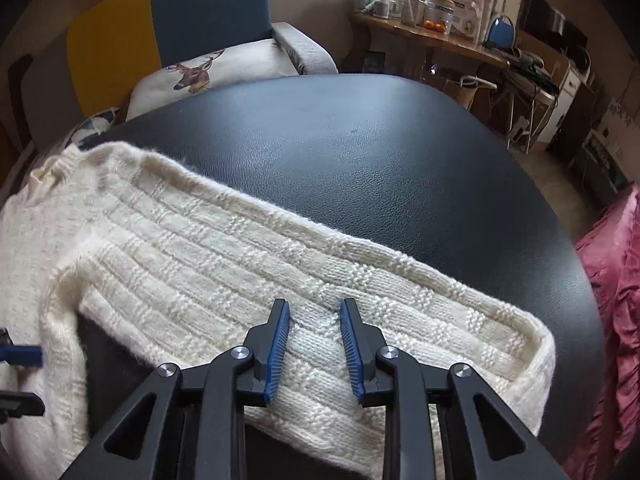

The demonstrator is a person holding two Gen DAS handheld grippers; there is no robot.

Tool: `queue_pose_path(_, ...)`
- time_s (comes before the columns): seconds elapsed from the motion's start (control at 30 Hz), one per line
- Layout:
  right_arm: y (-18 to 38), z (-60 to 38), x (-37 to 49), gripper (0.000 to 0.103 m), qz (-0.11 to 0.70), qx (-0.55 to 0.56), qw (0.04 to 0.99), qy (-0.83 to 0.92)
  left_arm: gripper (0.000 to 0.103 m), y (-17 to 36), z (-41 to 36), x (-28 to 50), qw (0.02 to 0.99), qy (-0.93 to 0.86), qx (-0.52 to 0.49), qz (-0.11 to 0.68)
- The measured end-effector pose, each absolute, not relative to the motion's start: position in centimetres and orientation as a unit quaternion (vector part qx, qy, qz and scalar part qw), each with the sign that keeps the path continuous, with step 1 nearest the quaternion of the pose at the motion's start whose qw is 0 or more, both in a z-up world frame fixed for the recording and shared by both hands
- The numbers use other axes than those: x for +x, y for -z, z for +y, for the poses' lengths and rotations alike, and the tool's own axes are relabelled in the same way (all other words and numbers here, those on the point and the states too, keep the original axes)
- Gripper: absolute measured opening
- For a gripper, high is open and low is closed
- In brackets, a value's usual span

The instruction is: Fold clothes

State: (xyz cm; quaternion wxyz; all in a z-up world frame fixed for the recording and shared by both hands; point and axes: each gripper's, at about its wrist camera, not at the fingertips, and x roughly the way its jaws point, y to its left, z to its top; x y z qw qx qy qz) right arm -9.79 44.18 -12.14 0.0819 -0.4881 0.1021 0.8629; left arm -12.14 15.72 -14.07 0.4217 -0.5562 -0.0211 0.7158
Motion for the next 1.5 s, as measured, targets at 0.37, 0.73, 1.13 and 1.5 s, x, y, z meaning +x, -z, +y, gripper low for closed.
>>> queue_pose_path(0.37, 16.6, 41.5, -6.5, 0.050, 0.542, -0.445, -0.110, -0.704, 0.058, 12.5, 13.6, -9.0, 0.461, -0.706, -0.535, -0.044)
queue_pose_path(0.73, 15.0, 41.2, -9.7, 0.054, 0.550, -0.302, 0.022, -0.778, 0.058, 14.9, 11.9, -8.2, 0.470, -0.683, -0.551, -0.096)
queue_pose_path(1.13, 13.2, 47.6, -5.4, 0.054, 0.546, -0.325, 0.076, -0.769, 0.060, 11.1, 15.1, -11.7, 0.481, -0.712, -0.506, -0.078)
queue_pose_path(1.5, 8.9, 47.1, -4.2, 0.054, 0.378, -0.385, 0.070, -0.839, 0.065, 14.0, 21.3, -16.8, 0.481, -0.690, -0.539, -0.035)
